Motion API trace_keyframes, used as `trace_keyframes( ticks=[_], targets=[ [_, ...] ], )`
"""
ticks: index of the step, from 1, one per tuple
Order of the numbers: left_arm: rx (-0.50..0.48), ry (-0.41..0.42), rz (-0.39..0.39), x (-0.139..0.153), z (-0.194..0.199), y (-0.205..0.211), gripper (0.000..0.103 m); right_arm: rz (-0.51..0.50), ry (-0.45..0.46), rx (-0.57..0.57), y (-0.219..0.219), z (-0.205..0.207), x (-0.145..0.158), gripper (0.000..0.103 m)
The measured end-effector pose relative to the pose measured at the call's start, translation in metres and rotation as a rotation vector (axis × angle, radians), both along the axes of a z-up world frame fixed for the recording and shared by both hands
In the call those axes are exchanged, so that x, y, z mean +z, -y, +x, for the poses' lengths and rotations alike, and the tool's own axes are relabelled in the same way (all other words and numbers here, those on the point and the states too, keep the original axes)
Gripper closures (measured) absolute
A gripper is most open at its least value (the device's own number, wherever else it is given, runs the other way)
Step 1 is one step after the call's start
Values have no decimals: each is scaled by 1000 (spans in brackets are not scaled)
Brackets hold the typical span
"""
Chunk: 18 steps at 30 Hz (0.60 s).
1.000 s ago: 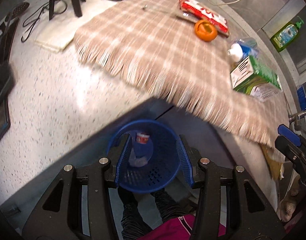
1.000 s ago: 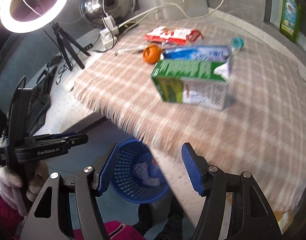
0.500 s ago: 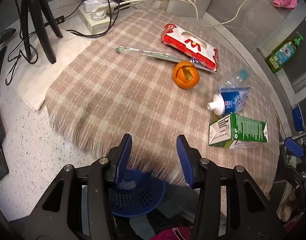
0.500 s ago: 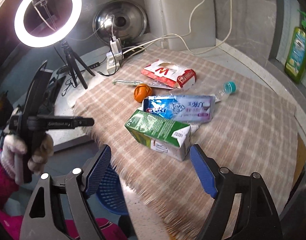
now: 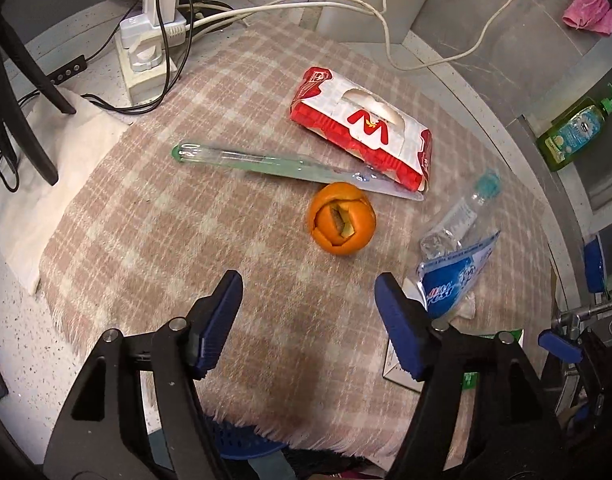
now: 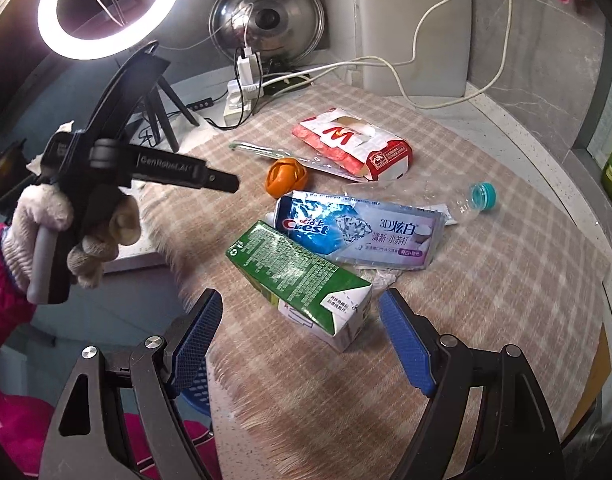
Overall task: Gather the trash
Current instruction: 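Grasp the orange peel with the left tool while the right tool grasps the green milk carton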
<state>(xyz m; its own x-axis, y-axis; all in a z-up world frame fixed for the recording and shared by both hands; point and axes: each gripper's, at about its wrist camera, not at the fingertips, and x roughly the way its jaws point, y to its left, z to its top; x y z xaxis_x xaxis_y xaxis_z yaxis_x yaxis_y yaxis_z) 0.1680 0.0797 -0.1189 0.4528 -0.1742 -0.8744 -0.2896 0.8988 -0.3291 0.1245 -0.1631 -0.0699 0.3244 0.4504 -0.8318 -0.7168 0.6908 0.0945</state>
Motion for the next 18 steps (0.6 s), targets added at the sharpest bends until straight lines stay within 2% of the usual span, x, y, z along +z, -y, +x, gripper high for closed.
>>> trace_keyframes(
  ticks=[9, 18],
  targets=[
    [-3, -47, 16, -13, 39, 12, 32, -17, -4, 80, -8, 10, -6, 22],
    [3, -80, 47, -26, 60, 19, 32, -46, -5, 149, -23, 20, -17, 22]
  ],
)
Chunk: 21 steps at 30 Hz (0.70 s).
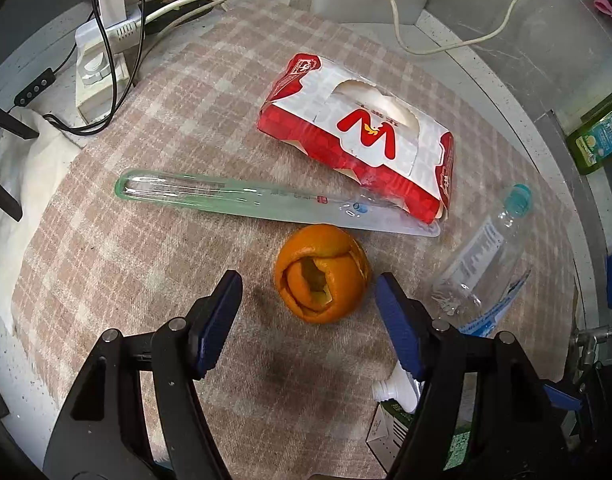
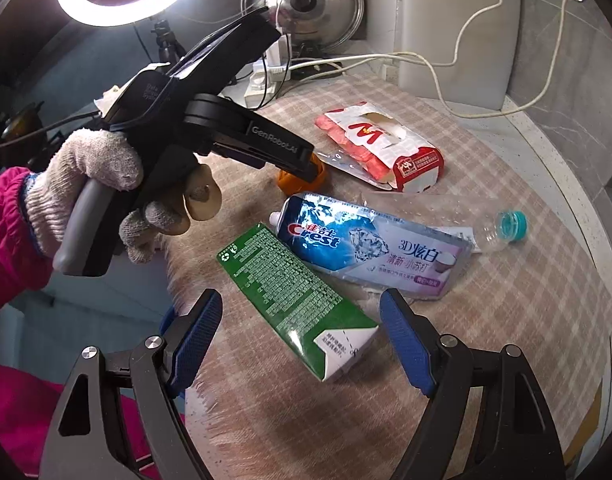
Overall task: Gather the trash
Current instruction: 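Grasp the orange peel with the left tool while the right tool grasps the green milk carton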
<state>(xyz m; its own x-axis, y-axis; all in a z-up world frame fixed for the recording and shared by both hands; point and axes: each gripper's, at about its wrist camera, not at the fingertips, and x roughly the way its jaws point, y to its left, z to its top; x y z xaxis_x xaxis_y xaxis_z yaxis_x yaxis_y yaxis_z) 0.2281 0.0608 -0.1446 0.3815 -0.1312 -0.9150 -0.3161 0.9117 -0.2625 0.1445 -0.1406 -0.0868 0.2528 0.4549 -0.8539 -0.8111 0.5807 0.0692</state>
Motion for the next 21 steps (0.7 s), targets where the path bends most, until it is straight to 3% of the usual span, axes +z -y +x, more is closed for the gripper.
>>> trace_keyframes(
  ticks=[7, 18, 21],
  targets=[
    [2, -12, -9, -7, 9, 1, 32, -22, -21, 44, -10, 5, -11, 22],
    [-2, -12, -21, -14, 13, 0, 32, -84, 34, 110, -21, -3, -18, 22],
    [-15, -13, -15, -14, 15, 1, 43, -97, 46, 128, -24, -5, -18, 23]
  ],
)
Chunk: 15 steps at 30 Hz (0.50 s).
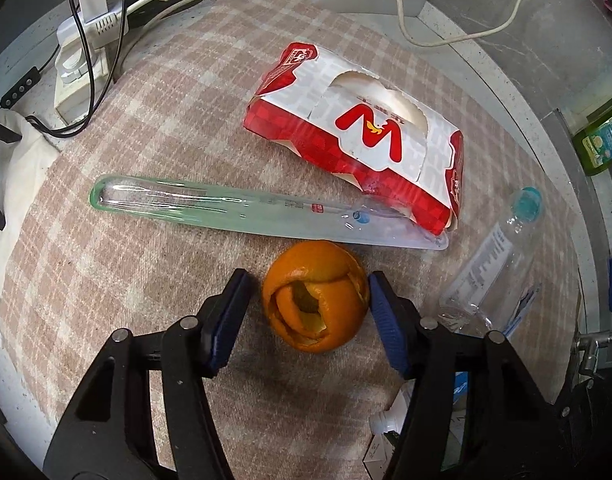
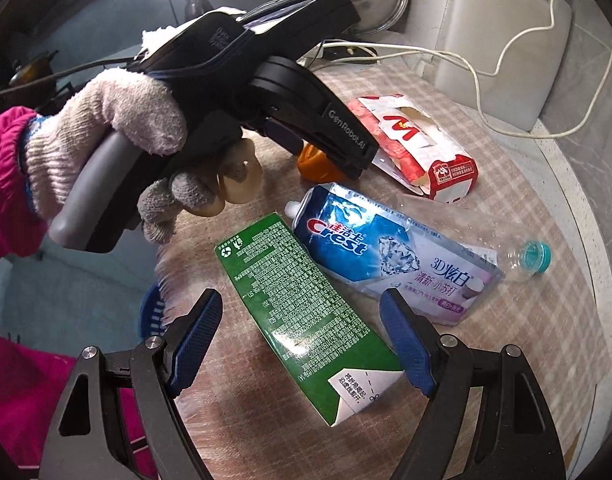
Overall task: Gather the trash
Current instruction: 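Grasp the orange peel with the left tool while the right tool grasps the green milk carton, then carry the orange peel and milk carton down over the blue basket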
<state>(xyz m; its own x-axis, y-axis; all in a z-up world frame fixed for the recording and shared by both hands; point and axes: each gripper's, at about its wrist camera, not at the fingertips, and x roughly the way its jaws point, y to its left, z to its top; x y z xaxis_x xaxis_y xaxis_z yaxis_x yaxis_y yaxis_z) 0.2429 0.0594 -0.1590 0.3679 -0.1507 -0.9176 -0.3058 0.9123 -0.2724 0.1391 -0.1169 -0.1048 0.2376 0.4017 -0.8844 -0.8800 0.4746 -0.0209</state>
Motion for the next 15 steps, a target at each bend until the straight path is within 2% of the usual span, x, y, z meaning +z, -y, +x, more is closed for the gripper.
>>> trace_keyframes(
  ticks=[2, 4, 6, 8, 10, 11, 12, 15],
  targets=[
    [-11, 5, -5, 0, 2, 1, 50, -8, 8, 10, -1, -3, 0, 23],
    [-18, 9, 6, 1, 2, 4, 51, -17, 19, 18, -2, -5, 0, 24],
    [-26, 14, 10, 2, 1, 5, 53, -28, 32, 24, -4, -7, -1, 34],
    [-29, 19, 7, 3, -1, 5, 55, -37, 38, 31, -5, -9, -1, 38],
    [-32, 22, 5, 4, -3, 4, 56, -38, 40, 39, -6, -12, 0, 45],
    [-34, 23, 5, 5, -4, 4, 56, -42, 41, 42, -6, -13, 0, 55],
    [-36, 25, 4, 6, -5, 3, 56, -46, 40, 43, -7, -14, 0, 61],
    [-40, 36, 6, 10, -13, 1, 57, -43, 53, 38, -7, -18, 1, 66]
  ],
)
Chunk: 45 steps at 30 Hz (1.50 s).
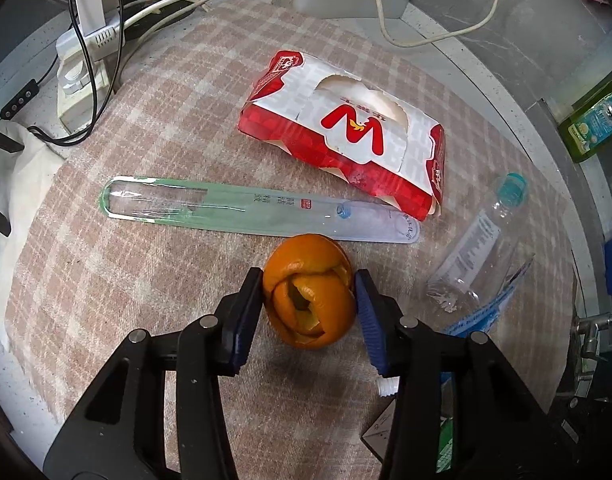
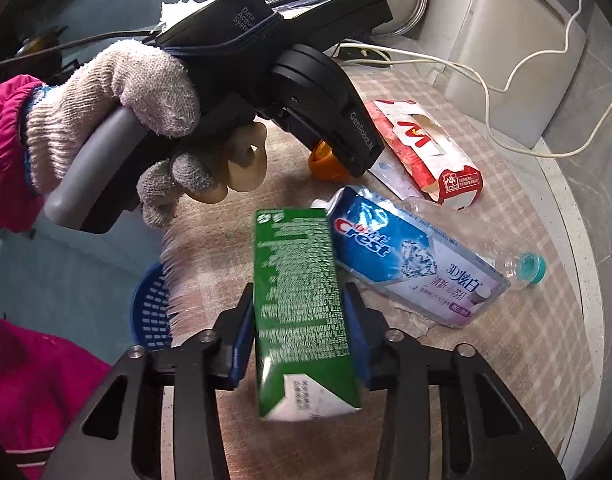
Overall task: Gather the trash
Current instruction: 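Carry the orange peel and milk carton down over the blue basket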
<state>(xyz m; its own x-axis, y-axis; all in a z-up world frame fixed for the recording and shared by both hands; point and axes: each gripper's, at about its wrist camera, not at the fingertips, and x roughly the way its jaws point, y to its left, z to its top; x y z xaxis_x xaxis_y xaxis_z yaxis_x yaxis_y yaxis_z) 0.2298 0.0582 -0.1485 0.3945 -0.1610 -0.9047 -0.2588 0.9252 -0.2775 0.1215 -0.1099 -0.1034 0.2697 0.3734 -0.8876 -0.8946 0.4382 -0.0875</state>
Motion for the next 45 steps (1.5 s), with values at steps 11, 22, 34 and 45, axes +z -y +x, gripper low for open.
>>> trace_keyframes(
  ticks=[11, 22, 34, 45],
  targets=[
    [1, 38, 4, 17, -30, -12, 58, 99, -37, -130, 11, -3, 17, 67],
    [14, 80, 19, 37, -80, -38, 58, 203, -47, -301, 23, -13, 35, 67],
    [17, 82, 14, 34, -151, -45, 58, 253, -77, -405, 21, -45, 35, 67],
    [12, 61, -7, 20, -211, -44, 58, 287, -134, -456, 14, -83, 29, 67]
  ],
)
